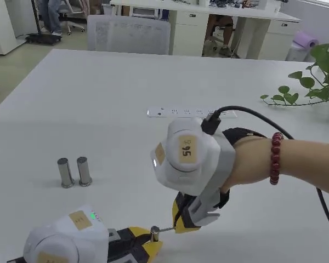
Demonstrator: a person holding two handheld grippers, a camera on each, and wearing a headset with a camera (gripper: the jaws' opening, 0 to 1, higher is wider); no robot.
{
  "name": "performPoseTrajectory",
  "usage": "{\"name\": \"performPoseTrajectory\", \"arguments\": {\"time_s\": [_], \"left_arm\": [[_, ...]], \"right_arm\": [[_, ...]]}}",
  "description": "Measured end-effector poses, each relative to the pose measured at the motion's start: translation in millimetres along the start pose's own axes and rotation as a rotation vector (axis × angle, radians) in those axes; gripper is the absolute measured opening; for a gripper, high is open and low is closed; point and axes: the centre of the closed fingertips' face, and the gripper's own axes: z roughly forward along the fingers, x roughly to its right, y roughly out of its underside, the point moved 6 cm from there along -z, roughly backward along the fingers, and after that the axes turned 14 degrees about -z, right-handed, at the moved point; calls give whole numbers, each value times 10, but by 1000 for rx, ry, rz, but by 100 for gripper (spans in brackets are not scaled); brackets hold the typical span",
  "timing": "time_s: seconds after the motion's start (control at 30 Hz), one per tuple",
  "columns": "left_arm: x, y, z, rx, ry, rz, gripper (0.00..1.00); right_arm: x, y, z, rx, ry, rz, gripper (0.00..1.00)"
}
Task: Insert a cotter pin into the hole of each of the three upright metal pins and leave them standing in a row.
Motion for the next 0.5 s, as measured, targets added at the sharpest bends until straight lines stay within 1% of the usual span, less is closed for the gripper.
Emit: {"name": "performPoseTrajectory", "arguments": {"time_s": [0.23, 0.33, 0.47, 0.5], "left_arm": [[9, 0, 11, -8, 3, 9, 7], [22, 1, 15, -13, 3, 32, 7], [19, 0, 13, -15, 4, 37, 7], [19, 0, 13, -15, 4, 37, 7]], "right_arm": [[-10, 12, -11, -1, -6, 13, 3], [-18, 24, -8, 5, -11, 25, 3], [-19, 25, 0, 26, -6, 29, 3], [-18, 22, 8, 35, -3, 18, 3]]}}
